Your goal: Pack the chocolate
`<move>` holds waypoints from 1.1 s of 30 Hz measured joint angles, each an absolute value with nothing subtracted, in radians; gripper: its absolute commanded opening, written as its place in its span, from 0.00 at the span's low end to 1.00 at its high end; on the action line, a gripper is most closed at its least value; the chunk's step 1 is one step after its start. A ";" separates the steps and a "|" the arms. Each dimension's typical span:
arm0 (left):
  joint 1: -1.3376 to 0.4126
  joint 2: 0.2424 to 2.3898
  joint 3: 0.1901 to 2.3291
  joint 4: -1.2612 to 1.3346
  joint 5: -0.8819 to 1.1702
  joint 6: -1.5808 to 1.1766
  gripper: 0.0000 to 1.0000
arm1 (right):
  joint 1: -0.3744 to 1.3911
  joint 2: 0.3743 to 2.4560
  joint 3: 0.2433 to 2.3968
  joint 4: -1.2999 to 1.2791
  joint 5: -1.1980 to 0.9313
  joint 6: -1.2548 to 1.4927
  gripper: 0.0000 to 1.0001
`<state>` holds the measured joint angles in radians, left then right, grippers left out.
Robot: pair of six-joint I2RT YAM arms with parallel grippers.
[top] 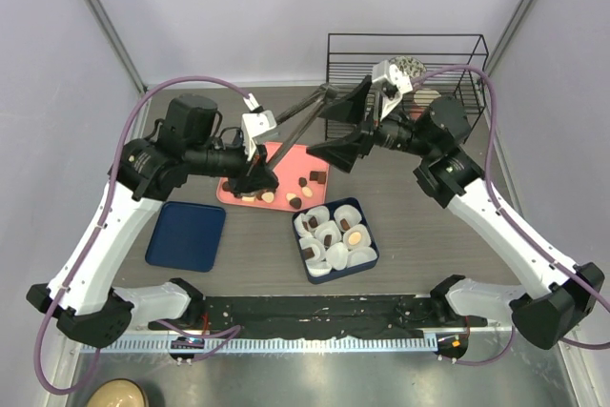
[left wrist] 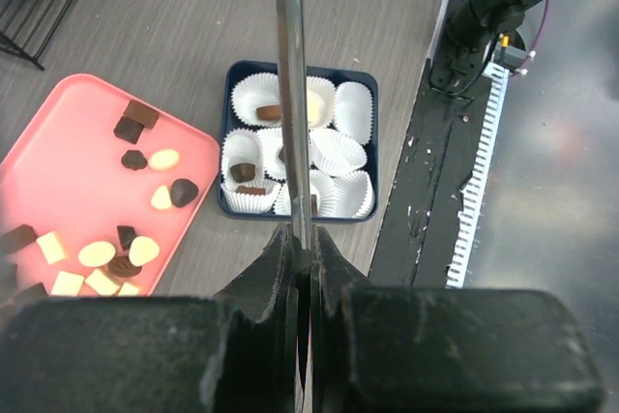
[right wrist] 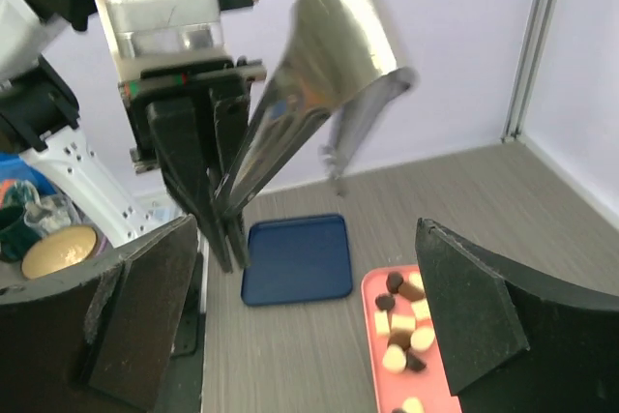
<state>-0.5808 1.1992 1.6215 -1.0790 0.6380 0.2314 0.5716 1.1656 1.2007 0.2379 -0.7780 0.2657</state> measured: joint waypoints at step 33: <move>-0.558 1.209 1.621 -1.081 0.715 0.215 0.00 | 0.675 1.377 1.324 0.400 -0.976 0.344 0.91</move>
